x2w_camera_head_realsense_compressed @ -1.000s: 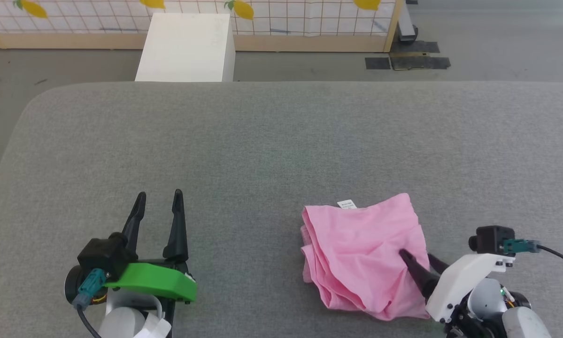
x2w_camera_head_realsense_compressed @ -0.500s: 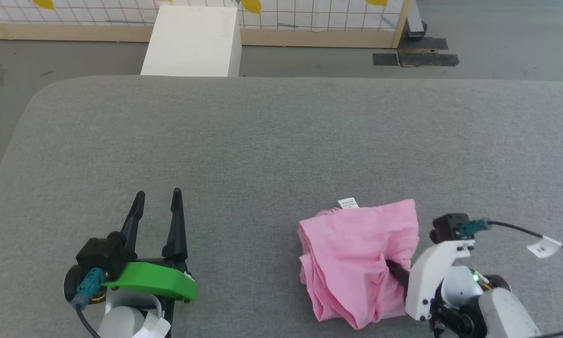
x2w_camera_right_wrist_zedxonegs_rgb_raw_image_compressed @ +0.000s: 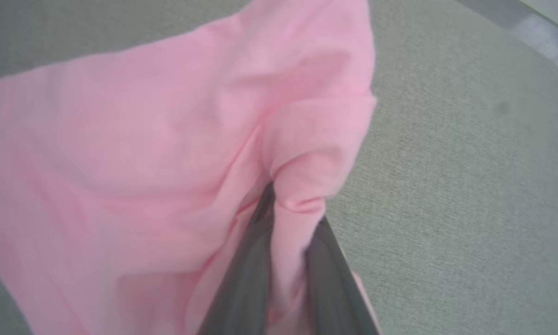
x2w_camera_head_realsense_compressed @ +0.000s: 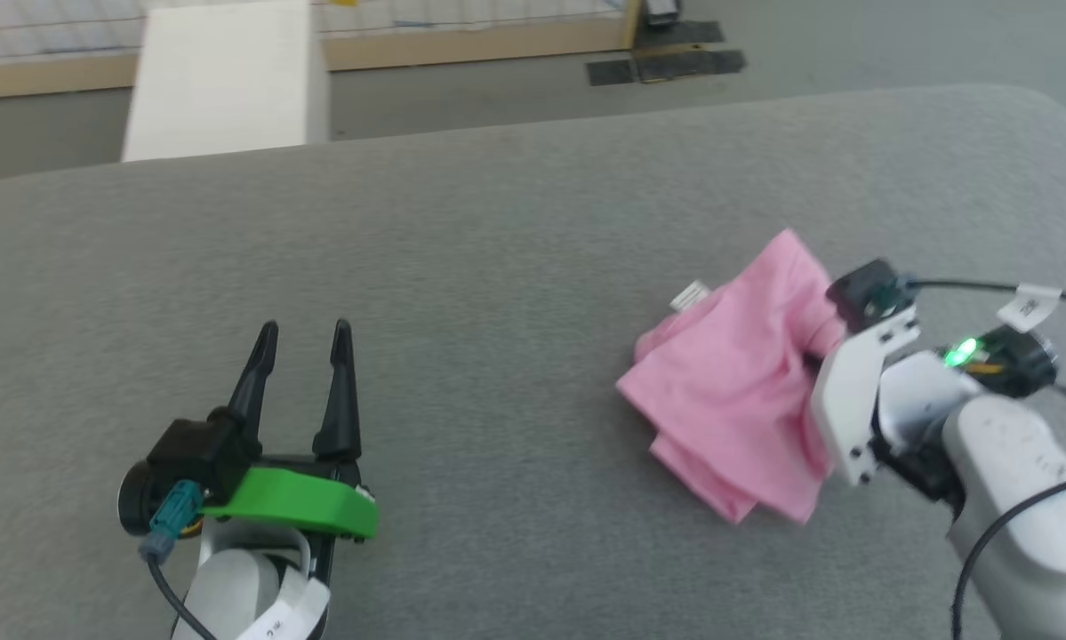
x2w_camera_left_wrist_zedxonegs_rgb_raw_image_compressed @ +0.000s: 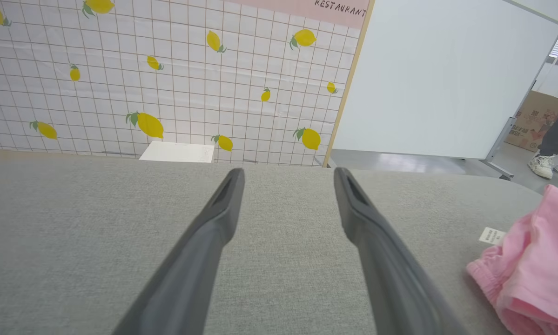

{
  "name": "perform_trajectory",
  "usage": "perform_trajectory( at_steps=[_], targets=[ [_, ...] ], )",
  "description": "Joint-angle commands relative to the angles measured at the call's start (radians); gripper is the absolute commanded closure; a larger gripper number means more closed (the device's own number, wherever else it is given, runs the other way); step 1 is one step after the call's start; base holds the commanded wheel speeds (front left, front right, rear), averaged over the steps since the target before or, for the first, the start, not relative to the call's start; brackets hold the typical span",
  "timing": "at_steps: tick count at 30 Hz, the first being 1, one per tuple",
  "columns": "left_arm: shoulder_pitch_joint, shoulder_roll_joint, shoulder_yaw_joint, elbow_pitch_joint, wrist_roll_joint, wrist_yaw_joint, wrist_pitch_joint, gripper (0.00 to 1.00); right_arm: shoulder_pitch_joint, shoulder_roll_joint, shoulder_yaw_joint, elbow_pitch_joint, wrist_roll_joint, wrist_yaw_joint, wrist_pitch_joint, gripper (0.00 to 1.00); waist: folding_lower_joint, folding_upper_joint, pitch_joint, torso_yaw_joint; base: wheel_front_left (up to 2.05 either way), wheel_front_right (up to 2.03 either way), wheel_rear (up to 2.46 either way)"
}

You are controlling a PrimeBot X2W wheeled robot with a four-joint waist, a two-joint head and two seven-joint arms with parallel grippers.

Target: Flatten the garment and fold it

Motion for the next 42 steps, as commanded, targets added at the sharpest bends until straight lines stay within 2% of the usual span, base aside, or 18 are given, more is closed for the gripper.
perform_trajectory(
  at_steps=[1, 2, 3, 9, 13, 22, 31, 33, 34, 42],
  targets=[
    [-0.025, 0.001, -0.004, -0.008, 0.018, -0.006, -0.004, 0.0, -0.037, -0.011, 0.0, 0.021, -0.011, 0.003, -0.016, 1.0, 0.0, -0.0001, 0.074, -0.116, 0.0, 0.0, 0.0],
    [-0.055, 0.013, -0.017, -0.018, 0.037, -0.01, -0.004, 0.0, -0.1, -0.021, -0.027, 0.087, -0.029, 0.003, -0.054, 1.0, 0.0, -0.0001, 0.115, -0.179, 0.0, 0.0, 0.0],
    [-0.065, 0.019, -0.02, -0.022, 0.042, -0.011, -0.004, 0.0, -0.124, -0.019, -0.041, 0.115, -0.039, 0.003, -0.074, 1.0, 0.0, -0.0001, 0.133, -0.204, 0.0, 0.0, 0.0],
    [-0.11, 0.065, -0.035, -0.043, 0.068, -0.014, 0.004, 0.0, -0.238, 0.018, -0.14, 0.283, -0.097, 0.003, -0.2, 1.0, 0.0, -0.0001, 0.216, -0.305, 0.0, 0.0, 0.0],
    [-0.126, 0.099, -0.037, -0.08, 0.085, -0.013, 0.038, 0.0, -0.302, 0.047, -0.223, 0.4, -0.148, 0.003, -0.282, 1.0, 0.0, -0.0001, 0.258, -0.343, 0.0, 0.0, 0.0],
    [-0.132, 0.154, -0.034, -0.181, 0.102, -0.009, 0.13, 0.0, -0.406, 0.052, -0.462, 0.592, -0.322, 0.003, -0.413, 1.0, 0.0, -0.0001, 0.333, -0.34, 0.0, 0.0, 0.0],
    [-0.129, 0.18, -0.036, -0.24, 0.104, -0.005, 0.176, 0.0, -0.465, 0.067, -0.679, 0.663, -0.487, 0.003, -0.497, 1.0, 0.0, -0.0001, 0.361, -0.294, 0.0, 0.0, 0.0],
    [-0.127, 0.179, -0.036, -0.243, 0.102, -0.002, 0.176, 0.0, -0.468, 0.067, -0.713, 0.673, -0.522, 0.003, -0.505, 0.42, 0.0, -0.0001, 0.356, -0.284, 0.0, 0.0, 0.0],
    [-0.126, 0.178, -0.037, -0.241, 0.1, -0.001, 0.173, 0.0, -0.467, 0.065, -0.733, 0.676, -0.543, 0.003, -0.505, 0.0, 0.0, -0.0001, 0.35, -0.278, 0.0, 0.0, 0.0],
    [-0.102, 0.125, -0.053, -0.152, 0.061, 0.012, 0.089, 0.0, -0.419, 0.028, -0.827, 0.66, -0.657, 0.003, -0.536, 0.0, 0.0, -0.0001, 0.222, -0.202, 0.0, 0.0, 0.0]
  ],
)
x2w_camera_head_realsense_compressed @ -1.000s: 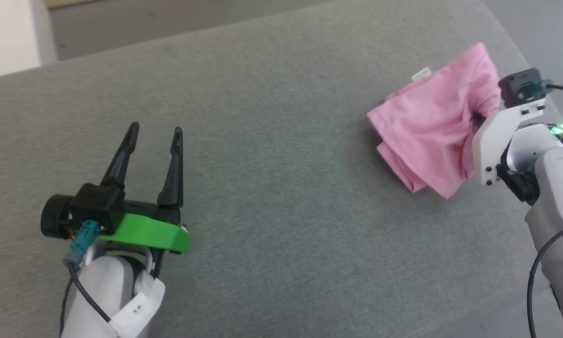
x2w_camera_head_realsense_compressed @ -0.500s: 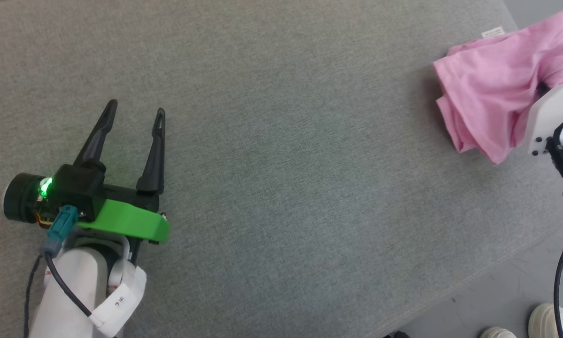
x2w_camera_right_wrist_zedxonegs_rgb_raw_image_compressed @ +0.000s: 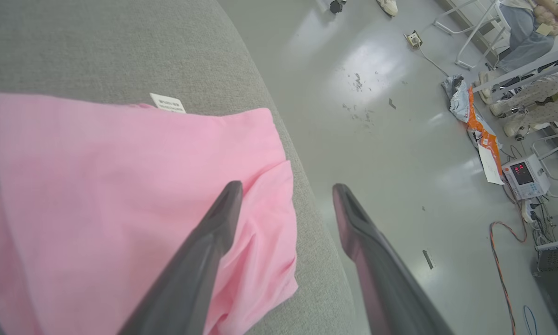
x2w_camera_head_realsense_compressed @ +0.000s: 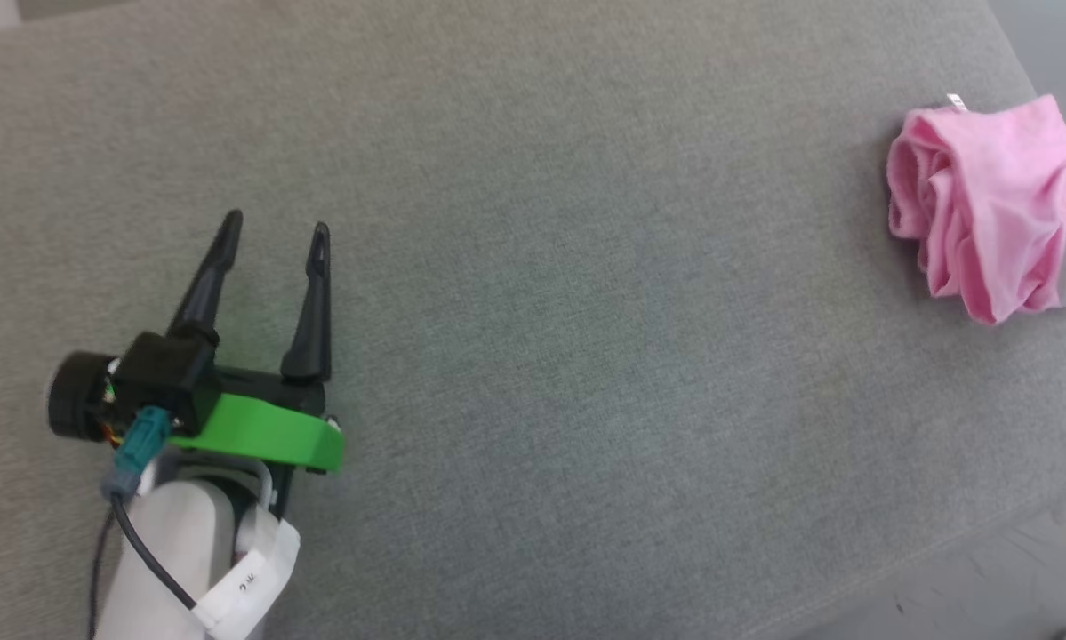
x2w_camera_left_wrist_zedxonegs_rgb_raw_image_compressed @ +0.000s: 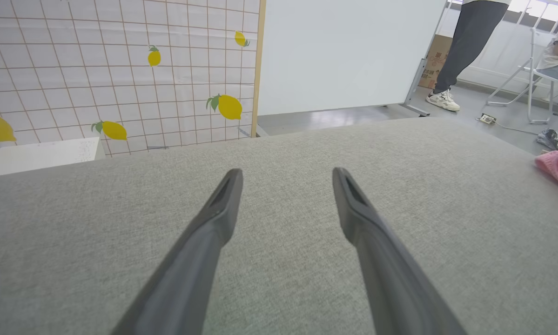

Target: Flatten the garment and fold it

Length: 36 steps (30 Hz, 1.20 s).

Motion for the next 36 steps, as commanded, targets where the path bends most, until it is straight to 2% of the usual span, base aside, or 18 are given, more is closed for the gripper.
perform_trajectory(
  at_steps=[1, 5, 10, 11, 13, 19, 25, 31, 36],
  targets=[
    [0.012, -0.01, -0.002, 0.019, -0.02, 0.004, -0.018, 0.0, 0.022, -0.006, -0.008, -0.007, -0.002, 0.003, -0.019, 0.0, -0.0001, -0.0001, -0.089, 0.062, 0.0, 0.0, 0.0],
    [0.034, -0.049, -0.003, 0.085, -0.055, 0.009, -0.06, 0.0, 0.05, -0.013, 0.0, -0.011, 0.046, 0.003, -0.108, 0.0, -0.0001, -0.0001, -0.183, 0.123, 0.0, 0.0, 0.0],
    [0.067, -0.08, -0.003, 0.15, -0.089, 0.013, -0.088, 0.0, 0.11, 0.011, 0.105, -0.035, 0.173, 0.003, -0.265, 0.0, -0.0001, -0.0001, -0.284, 0.204, 0.0, 0.0, 0.0],
    [0.087, -0.092, 0.002, 0.174, -0.107, 0.015, -0.094, 0.0, 0.169, 0.037, 0.205, -0.1, 0.263, 0.003, -0.309, 0.0, -0.0001, -0.0001, -0.324, 0.241, 0.0, 0.0, 0.0],
    [0.102, -0.099, 0.001, 0.191, -0.118, 0.015, -0.096, 0.0, 0.236, 0.054, 0.285, -0.186, 0.345, 0.003, -0.321, 0.0, -0.0001, -0.0001, -0.35, 0.269, 0.0, 0.0, 0.0],
    [0.127, -0.114, 0.004, 0.21, -0.138, 0.013, -0.098, 0.0, 0.472, 0.082, 0.423, -0.496, 0.529, 0.003, -0.327, 0.0, -0.0001, -0.0001, -0.396, 0.332, 0.0, 0.0, 0.0],
    [0.145, -0.122, -0.002, 0.216, -0.139, 0.008, -0.098, 0.0, 0.68, 0.138, 0.42, -0.73, 0.595, 0.003, -0.328, 0.0, -0.0001, -0.0001, -0.411, 0.371, 0.0, 0.0, 0.0],
    [0.162, -0.127, -0.008, 0.217, -0.135, 0.004, -0.098, 0.0, 0.819, 0.201, 0.397, -0.841, 0.588, 0.003, -0.325, 0.0, -0.0001, -0.0001, -0.419, 0.392, 0.0, 0.0, 0.0],
    [0.181, -0.128, -0.005, 0.214, -0.134, 0.004, -0.098, 0.0, 0.889, 0.23, 0.384, -0.898, 0.569, 0.003, -0.314, 0.0, -0.0001, -0.0001, -0.423, 0.396, 0.0, 0.0, 0.0]
  ],
)
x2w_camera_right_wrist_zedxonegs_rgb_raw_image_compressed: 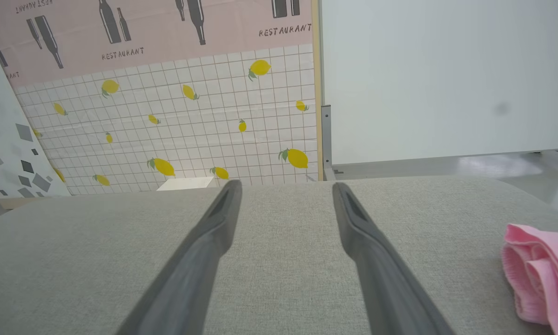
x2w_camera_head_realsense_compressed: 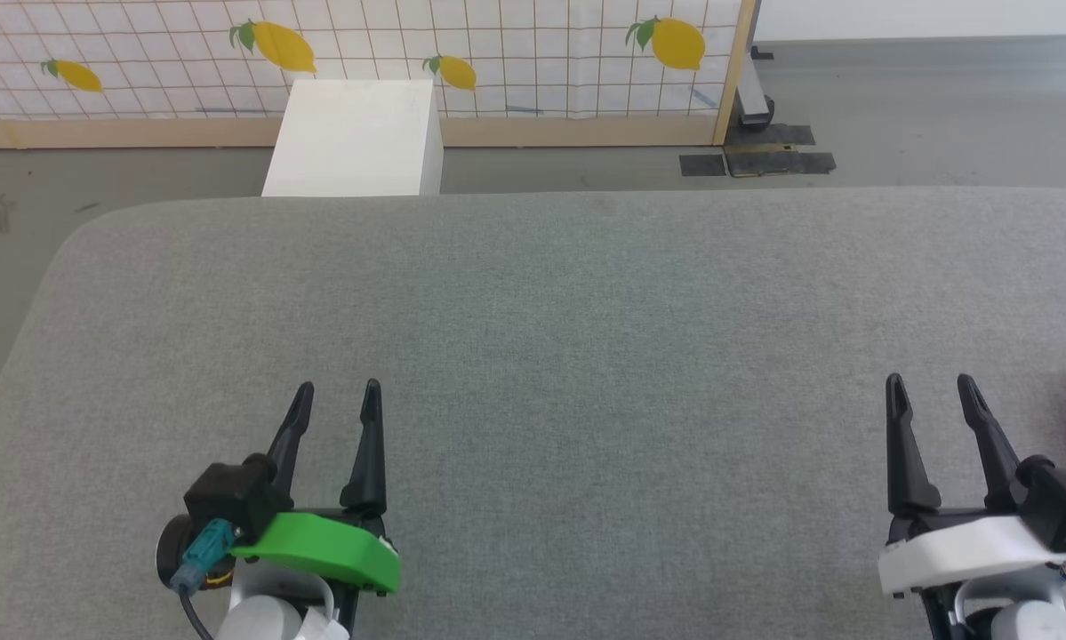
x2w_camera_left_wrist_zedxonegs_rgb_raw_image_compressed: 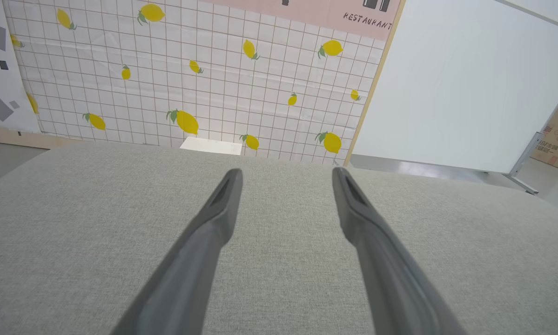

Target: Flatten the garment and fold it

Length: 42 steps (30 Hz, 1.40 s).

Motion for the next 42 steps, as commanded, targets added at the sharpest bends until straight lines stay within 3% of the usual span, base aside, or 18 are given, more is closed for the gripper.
perform_trajectory(
  at_steps=[1, 22, 23, 42],
  targets=[
    [0.016, -0.005, 0.0, -0.001, 0.006, -0.005, -0.005, 0.0, 0.02, 0.007, -0.004, -0.015, -0.008, 0.003, 0.005, 0.0, 0.0001, 0.0, -0.004, 0.003, 0.0, 0.0, 0.0],
    [0.056, -0.006, -0.019, -0.014, -0.009, 0.01, -0.005, 0.0, 0.078, 0.015, -0.006, -0.058, 0.012, 0.003, 0.034, 0.0, 0.0001, 0.0, -0.003, 0.009, 0.0, 0.0, 0.0],
    [0.041, -0.002, -0.019, -0.009, -0.008, 0.006, 0.0, 1.0, 0.064, 0.013, -0.008, -0.055, 0.004, 0.0, 0.03, 1.0, 0.0001, 0.0, -0.003, 0.009, 0.0, 0.0, 0.0],
    [0.042, -0.002, -0.013, -0.016, 0.008, 0.011, 0.016, 1.0, 0.061, 0.012, -0.001, -0.058, -0.007, -0.002, 0.043, 1.0, 0.0001, 0.0, -0.005, 0.016, 0.0, 0.0, 0.0]
  ],
)
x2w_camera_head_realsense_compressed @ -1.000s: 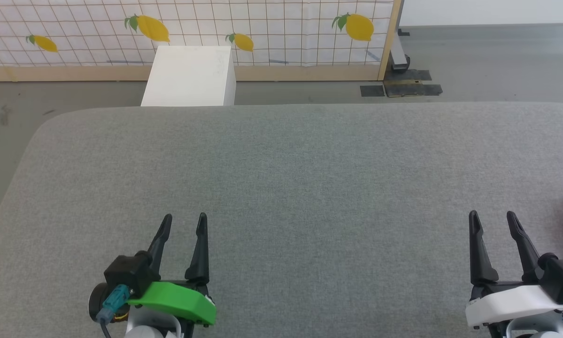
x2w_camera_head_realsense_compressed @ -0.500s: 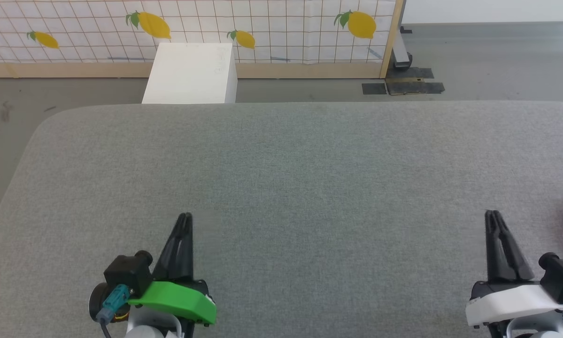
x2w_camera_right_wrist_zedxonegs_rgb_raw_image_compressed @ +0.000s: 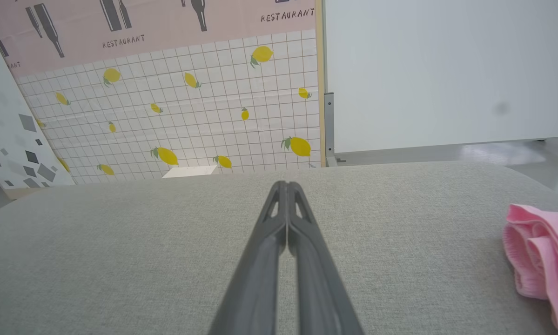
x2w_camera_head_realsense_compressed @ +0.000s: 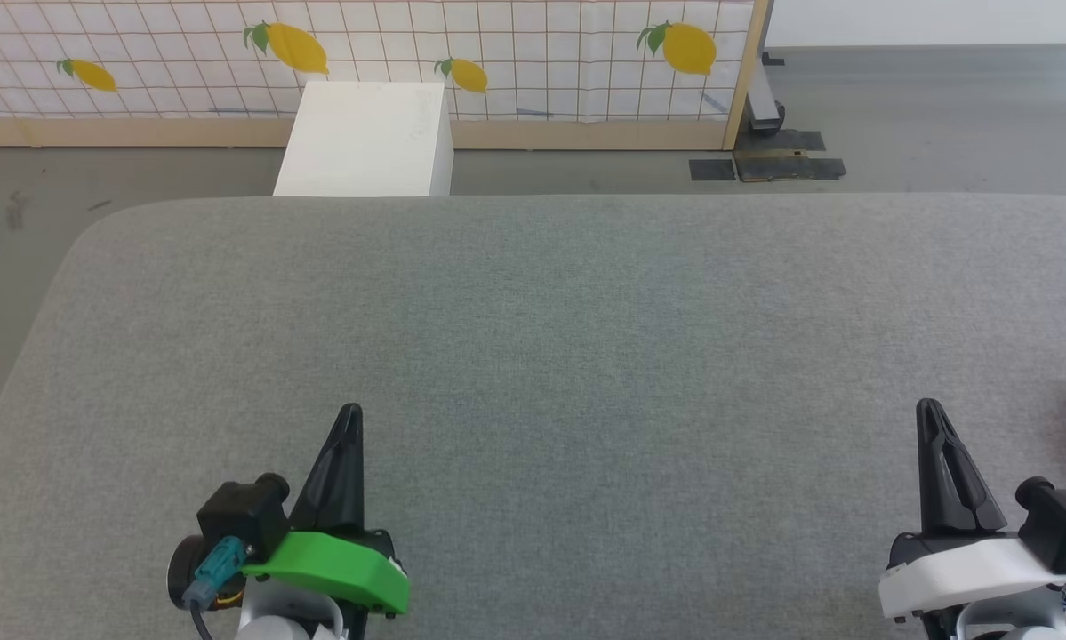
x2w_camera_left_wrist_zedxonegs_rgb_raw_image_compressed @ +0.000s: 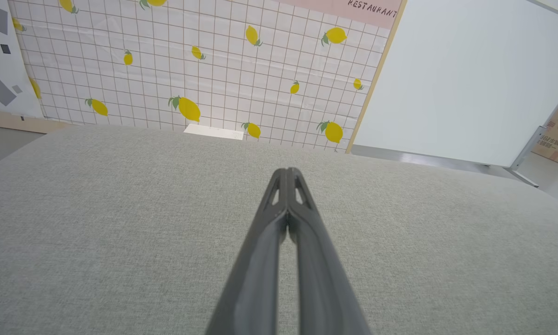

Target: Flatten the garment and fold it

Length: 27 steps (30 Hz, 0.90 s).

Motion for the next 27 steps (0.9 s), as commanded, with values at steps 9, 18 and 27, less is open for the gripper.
perform_trajectory(
  at_steps=[9, 18, 27],
  targets=[
    [0.005, -0.001, 0.012, -0.017, 0.032, 0.01, 0.023, 1.0, -0.006, 0.0, 0.01, -0.008, -0.018, 0.001, 0.02, 1.0, 0.0, 0.0, -0.003, 0.008, 0.0, 0.0, 0.0],
    [0.007, -0.001, 0.02, -0.028, 0.051, 0.016, 0.042, 1.0, -0.009, 0.001, 0.018, -0.012, -0.03, 0.001, 0.036, 1.0, 0.0, 0.0, -0.006, 0.015, 0.0, 0.0, 0.0],
    [0.01, -0.001, 0.027, -0.038, 0.071, 0.022, 0.06, 1.0, -0.012, 0.001, 0.026, -0.017, -0.041, 0.001, 0.052, 1.0, 0.0, 0.0, -0.008, 0.022, 0.0, 0.0, 0.0]
  ],
)
